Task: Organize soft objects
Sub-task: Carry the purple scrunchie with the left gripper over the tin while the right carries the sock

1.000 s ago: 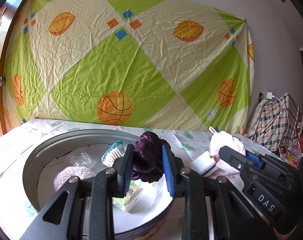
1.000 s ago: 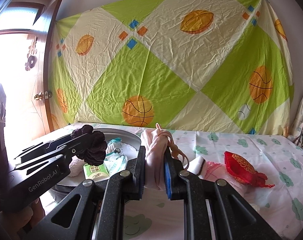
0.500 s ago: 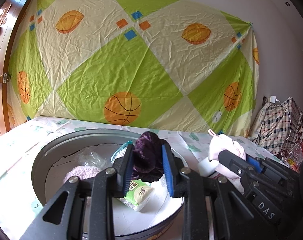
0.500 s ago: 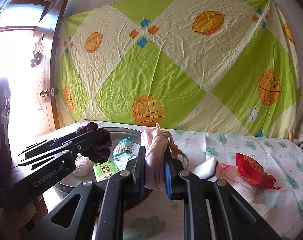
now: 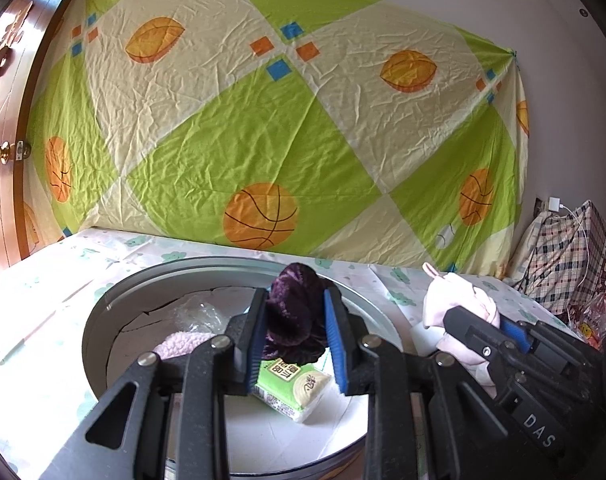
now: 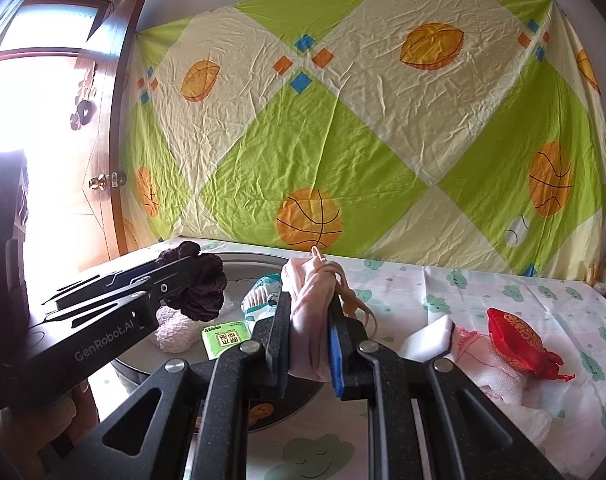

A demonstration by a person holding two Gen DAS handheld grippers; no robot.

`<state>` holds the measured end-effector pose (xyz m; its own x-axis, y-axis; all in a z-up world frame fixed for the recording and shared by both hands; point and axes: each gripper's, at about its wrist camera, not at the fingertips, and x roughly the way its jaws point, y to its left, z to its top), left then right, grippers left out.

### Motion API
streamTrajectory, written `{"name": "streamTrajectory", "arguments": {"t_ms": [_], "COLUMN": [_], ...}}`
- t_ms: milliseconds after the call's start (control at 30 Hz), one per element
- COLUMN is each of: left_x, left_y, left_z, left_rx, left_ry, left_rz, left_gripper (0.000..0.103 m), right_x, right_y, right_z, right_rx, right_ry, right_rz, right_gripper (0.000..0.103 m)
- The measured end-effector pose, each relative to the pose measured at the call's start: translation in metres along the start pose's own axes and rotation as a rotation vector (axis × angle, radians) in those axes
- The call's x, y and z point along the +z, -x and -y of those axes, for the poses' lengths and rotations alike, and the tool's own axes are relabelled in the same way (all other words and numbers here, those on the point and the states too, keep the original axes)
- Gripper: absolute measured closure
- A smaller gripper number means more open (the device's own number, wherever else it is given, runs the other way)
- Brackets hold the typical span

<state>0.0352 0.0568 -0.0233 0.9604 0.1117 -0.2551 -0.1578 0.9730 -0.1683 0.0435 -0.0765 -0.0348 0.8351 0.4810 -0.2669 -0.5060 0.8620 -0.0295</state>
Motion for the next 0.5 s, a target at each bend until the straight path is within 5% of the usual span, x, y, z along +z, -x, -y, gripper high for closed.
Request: {"name": "streamTrajectory", "arguments": {"t_ms": [500], "left_x": [0.001], "left_y": [0.001], "left_z": [-0.017], "left_rx": [0.029], "left_ry": [0.013], "left_rz": [-0.005], "left_gripper": [0.077], "right_x": [0.000], "right_y": [-0.004], "right_z": [-0.018], "right_rx": [0.030], "right_ry": [0.020], "right_rz": [0.000], "right_gripper": [0.085]}}
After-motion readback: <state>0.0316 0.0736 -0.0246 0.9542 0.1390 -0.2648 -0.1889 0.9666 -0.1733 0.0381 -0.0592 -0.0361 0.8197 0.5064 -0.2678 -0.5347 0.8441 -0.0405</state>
